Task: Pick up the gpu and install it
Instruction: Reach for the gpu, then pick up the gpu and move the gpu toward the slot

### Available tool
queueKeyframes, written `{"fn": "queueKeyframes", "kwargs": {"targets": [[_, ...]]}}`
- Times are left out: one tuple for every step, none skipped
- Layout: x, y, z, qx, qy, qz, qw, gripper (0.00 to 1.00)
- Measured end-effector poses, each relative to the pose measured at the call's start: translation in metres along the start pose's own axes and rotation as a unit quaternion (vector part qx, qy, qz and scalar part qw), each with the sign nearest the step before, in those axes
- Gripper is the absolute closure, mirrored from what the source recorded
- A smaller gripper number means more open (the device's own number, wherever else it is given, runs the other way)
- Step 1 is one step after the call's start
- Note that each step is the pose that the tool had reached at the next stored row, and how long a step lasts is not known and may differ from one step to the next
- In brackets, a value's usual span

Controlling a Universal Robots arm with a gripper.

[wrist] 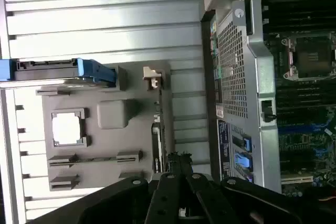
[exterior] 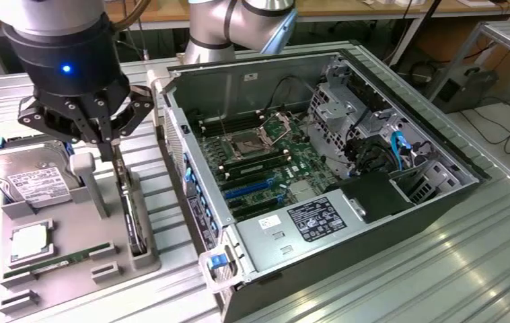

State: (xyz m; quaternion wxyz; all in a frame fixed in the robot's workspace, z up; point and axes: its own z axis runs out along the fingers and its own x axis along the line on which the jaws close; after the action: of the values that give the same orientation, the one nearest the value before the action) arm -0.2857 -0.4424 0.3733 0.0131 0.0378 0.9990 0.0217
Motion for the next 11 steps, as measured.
{"fn": "queueKeyframes", "kwargs": {"targets": [[0.0167,-0.0031,0.0087,0.0,0.0002,0.0,1.0,0.89],[0.0167,-0.0031,0.0087,0.0,0.0001,0.0,1.0,0.89],[0.0167,-0.0031,0.0087,0.0,0.0001,0.0,1.0,0.89],[0.0167,-0.0031,0.0087,0.0,0.0001,0.0,1.0,0.89],[0.0167,-0.0031,0.0087,0.0,0.0002,0.0,1.0,0.89],[0.0167,-0.0031,0.0087,0.0,0.0001,0.0,1.0,0.89],[0.0167,-0.0031,0.0087,0.0,0.0001,0.0,1.0,0.89],[0.0167,-0.0031,0.0087,0.0,0.0001,0.0,1.0,0.89],[0.0167,-0.0031,0.0087,0.0,0.0001,0.0,1.0,0.89],[0.0167,-0.0031,0.0087,0.0,0.0001,0.0,1.0,0.89],[0.0168,-0.0031,0.0087,0.0,0.0001,0.0,1.0,0.89]]}}
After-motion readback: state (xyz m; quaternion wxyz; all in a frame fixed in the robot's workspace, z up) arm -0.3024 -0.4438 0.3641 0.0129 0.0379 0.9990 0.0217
